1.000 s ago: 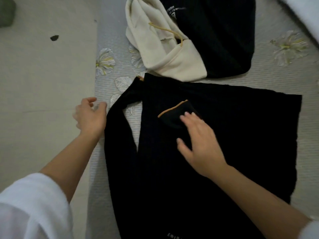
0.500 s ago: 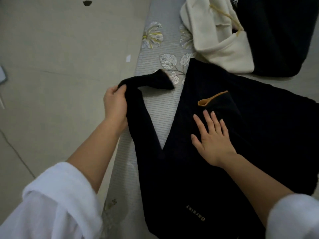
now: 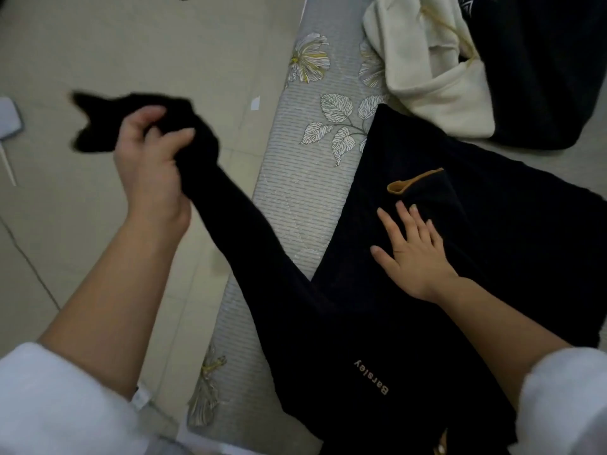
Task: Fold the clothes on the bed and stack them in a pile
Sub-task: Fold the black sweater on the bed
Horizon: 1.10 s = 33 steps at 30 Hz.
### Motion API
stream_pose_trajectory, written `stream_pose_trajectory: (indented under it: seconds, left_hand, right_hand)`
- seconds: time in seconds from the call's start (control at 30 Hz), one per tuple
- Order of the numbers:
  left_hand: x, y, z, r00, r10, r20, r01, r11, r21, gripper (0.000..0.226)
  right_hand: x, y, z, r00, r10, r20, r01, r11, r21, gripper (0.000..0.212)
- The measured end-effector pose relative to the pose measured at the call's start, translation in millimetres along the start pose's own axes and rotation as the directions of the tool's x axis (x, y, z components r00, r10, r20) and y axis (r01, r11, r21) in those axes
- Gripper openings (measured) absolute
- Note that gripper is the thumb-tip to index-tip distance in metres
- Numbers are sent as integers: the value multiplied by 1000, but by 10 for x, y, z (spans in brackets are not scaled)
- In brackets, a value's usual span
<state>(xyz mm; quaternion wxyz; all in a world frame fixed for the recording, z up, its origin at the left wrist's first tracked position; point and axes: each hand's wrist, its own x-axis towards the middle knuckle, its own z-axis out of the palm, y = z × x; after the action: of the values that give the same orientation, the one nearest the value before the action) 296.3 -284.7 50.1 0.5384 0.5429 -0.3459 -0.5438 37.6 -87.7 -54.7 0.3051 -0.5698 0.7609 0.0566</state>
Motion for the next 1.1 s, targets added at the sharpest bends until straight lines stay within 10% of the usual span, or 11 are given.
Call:
stream_pose_trajectory:
  seconds: [0.17, 0.3, 0.4, 0.63, 0.87, 1.1]
  left_hand:
    - [-753, 100, 853, 820, 260, 509, -421, 878, 229, 39]
    - [-1635, -288, 1213, 359, -112, 927, -565, 764, 311, 57]
    - [-1883, -688, 948, 356, -419, 835, -743, 415, 525, 70]
    - [-2109, -1014, -29, 717, -436, 544, -595, 26, 804, 77]
    - [-2142, -978, -116, 717, -416, 559, -610, 14, 793, 54]
    - [-2364, -835, -230, 593, -478, 648, -769, -96, 632, 52]
  right_hand:
    - [-162, 40, -220, 954, 176, -244, 4, 803, 595, 42]
    - [-479, 292, -313, 811, 583, 53, 12, -107, 994, 19]
    - [-726, 588, -262, 761, 572, 306, -34, -436, 899, 42]
    - [-782, 742, -289, 745, 593, 305, -121, -330, 936, 32]
    - [-516, 812, -516, 534, 775, 338, -156, -303, 940, 45]
    - [-665, 1070, -870, 801, 559, 213, 160, -543, 824, 48]
